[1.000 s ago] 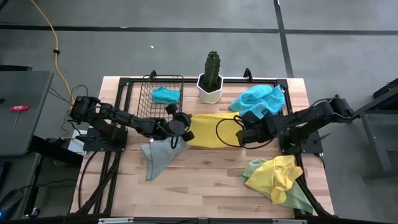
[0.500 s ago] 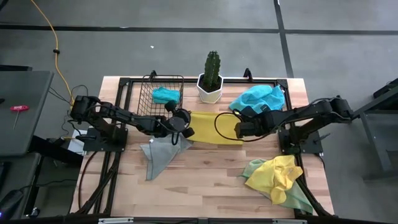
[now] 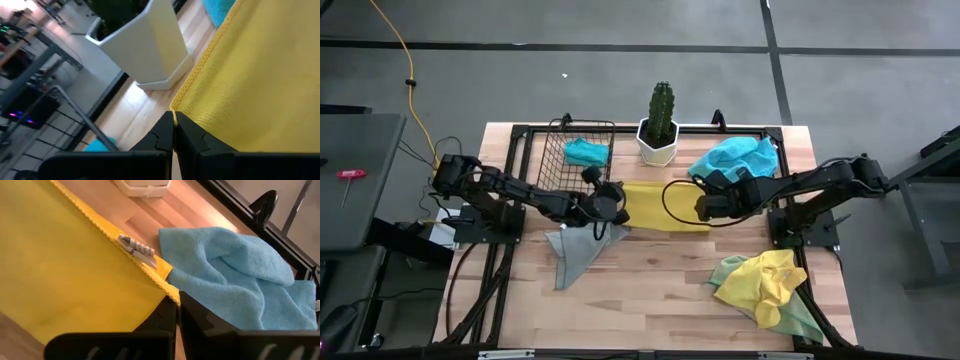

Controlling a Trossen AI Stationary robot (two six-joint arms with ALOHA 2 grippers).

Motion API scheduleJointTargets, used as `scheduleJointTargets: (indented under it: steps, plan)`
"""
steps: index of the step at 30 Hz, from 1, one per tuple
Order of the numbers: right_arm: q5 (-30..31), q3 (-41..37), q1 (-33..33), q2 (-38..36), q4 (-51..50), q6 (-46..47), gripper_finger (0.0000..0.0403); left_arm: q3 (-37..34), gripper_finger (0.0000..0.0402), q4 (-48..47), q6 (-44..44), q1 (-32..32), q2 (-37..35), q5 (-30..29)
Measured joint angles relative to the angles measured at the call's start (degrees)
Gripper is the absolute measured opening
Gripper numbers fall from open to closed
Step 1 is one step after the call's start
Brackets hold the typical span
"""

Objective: Fold microfiber towels
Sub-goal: Fold the left yellow microfiber towel on the table

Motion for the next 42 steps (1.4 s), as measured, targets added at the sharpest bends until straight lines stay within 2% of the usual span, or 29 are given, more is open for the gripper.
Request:
scheduleJointTargets:
  steps: [3,8,21,25,34,37,42]
  plan:
    - [0.6,0.0,0.0,0.0,0.5,0.1,0.0,0.0,0.0,-0.8,0.6,-0.1,0.0,-2.4]
    - [1.5,0.0,0.0,0.0,1.5,-2.0,0.0,0.0,0.0,-1.2,0.9,0.7,0.0,-0.5]
    - [2.4,0.0,-3.6,0.0,3.0,-5.9,0.0005,0.0,0.0011,-2.1,3.2,1.3,0.0,-0.3]
    - [2.3,0.0,-4.8,0.0,4.1,-8.6,0.0047,0.0,0.004,-2.5,4.1,1.3,0.0,-0.4]
    - [6.3,0.6,-5.7,0.0,7.5,-18.4,0.0198,2.5,0.0127,-3.3,7.6,0.7,-2.7,-0.2]
    - [6.4,1.2,-4.9,-1.0,6.7,-20.9,0.0227,4.0,0.0149,-3.0,8.7,-0.3,-5.0,5.0]
    - [7.1,-1.7,-0.1,-6.4,4.4,-19.2,0.0238,4.2,0.0166,-2.0,8.2,-1.2,-6.8,22.6]
